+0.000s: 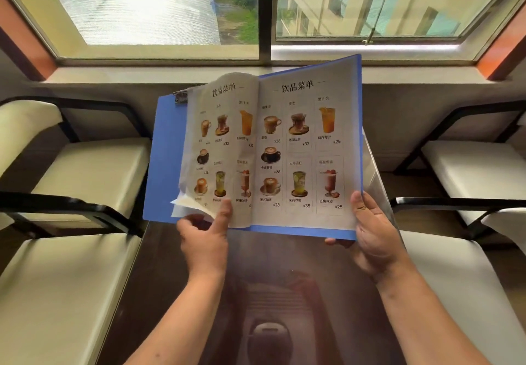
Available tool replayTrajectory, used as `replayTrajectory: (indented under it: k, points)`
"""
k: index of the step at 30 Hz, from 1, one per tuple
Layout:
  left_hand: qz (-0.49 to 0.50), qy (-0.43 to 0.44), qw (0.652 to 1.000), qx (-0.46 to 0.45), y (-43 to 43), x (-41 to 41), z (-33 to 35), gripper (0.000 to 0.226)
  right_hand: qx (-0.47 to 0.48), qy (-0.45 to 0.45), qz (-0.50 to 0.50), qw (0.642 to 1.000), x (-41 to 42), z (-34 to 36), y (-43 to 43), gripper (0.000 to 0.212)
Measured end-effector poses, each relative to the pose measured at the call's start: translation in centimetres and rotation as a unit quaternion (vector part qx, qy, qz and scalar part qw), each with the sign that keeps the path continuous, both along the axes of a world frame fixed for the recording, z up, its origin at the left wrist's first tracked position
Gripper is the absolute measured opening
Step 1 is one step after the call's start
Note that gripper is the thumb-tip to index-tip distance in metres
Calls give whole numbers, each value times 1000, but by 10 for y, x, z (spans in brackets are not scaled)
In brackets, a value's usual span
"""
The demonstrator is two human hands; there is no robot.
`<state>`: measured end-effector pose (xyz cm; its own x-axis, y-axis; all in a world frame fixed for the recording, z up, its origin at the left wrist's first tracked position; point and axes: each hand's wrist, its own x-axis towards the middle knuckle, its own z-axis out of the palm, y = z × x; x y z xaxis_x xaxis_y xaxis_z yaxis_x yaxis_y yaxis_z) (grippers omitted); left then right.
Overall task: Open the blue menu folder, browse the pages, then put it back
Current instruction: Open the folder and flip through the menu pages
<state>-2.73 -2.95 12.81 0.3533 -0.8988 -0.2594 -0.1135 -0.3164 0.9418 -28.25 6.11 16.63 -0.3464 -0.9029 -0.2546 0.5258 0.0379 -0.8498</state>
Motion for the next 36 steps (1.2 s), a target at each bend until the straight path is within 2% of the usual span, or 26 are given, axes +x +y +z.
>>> replayTrajectory:
  k: [3,6,7,10,12,14,16,23,28,36]
  points:
    - [31,51,996,67,-4,0,2,98,5,0,4,1000,2,1,-2,33]
    - [57,194,969,142,-9,3,2,110,7,-3,5,1000,3,4,-4,32]
    - [57,251,954,155,-10,4,2,107,8,-3,5,1000,3,4,-4,32]
    - [42,386,911,137,-11,5,4,66,16,-6,4,1000,4,5,-4,31]
    - [44,430,895,112,-12,7,5,40,22,-14,-1,1000,4,4,-5,32]
    - [38,440,892,99,-14,11,4,24,26,-20,-7,999,4,3,-4,32]
    - [23,441,892,92,-15,13,5,21,27,-20,-12,999,5,1,-4,31]
    - [15,432,898,78,-16,18,-1,26,34,-14,-19,999,7,-6,-4,30]
    - [-1,426,902,71,-18,19,-4,20,35,-13,-22,999,5,-6,-6,30]
    - [-6,421,905,62,-22,18,-6,27,38,-14,-29,999,4,-7,-8,29]
